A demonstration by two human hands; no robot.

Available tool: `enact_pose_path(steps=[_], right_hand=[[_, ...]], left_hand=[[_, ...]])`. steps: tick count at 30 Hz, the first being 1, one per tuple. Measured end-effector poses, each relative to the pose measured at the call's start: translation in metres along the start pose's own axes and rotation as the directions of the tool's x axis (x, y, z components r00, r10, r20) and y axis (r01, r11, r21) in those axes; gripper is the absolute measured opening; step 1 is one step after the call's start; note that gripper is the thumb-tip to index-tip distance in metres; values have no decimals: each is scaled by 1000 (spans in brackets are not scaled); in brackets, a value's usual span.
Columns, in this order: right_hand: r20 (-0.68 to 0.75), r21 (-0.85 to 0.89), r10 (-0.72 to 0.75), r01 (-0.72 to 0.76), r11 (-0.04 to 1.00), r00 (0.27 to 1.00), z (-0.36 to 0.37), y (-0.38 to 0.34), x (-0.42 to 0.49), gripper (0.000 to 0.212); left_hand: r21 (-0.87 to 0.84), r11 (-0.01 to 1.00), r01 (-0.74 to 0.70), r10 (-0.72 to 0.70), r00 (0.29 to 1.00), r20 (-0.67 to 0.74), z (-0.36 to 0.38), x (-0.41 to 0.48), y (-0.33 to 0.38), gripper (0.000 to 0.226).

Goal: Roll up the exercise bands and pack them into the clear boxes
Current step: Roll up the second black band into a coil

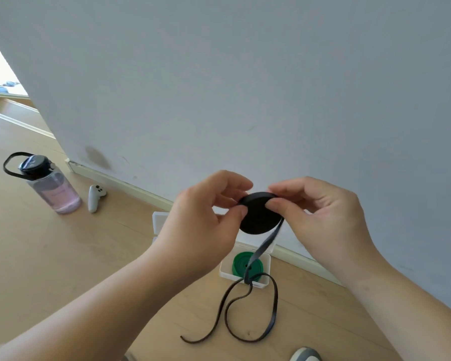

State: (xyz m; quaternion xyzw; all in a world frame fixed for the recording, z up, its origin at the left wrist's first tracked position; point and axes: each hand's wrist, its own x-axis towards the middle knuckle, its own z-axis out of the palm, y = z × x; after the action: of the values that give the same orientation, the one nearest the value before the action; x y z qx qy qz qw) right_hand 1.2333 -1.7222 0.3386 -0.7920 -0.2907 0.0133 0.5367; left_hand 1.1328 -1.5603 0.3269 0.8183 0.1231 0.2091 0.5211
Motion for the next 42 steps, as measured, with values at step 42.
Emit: enact_pose_path(steps=[42], right_hand=[[24,-137,-246,246,959,969,-2,-2,1,36]], left_hand=[[113,967,-230,231,973,7,0,-1,-4,38]])
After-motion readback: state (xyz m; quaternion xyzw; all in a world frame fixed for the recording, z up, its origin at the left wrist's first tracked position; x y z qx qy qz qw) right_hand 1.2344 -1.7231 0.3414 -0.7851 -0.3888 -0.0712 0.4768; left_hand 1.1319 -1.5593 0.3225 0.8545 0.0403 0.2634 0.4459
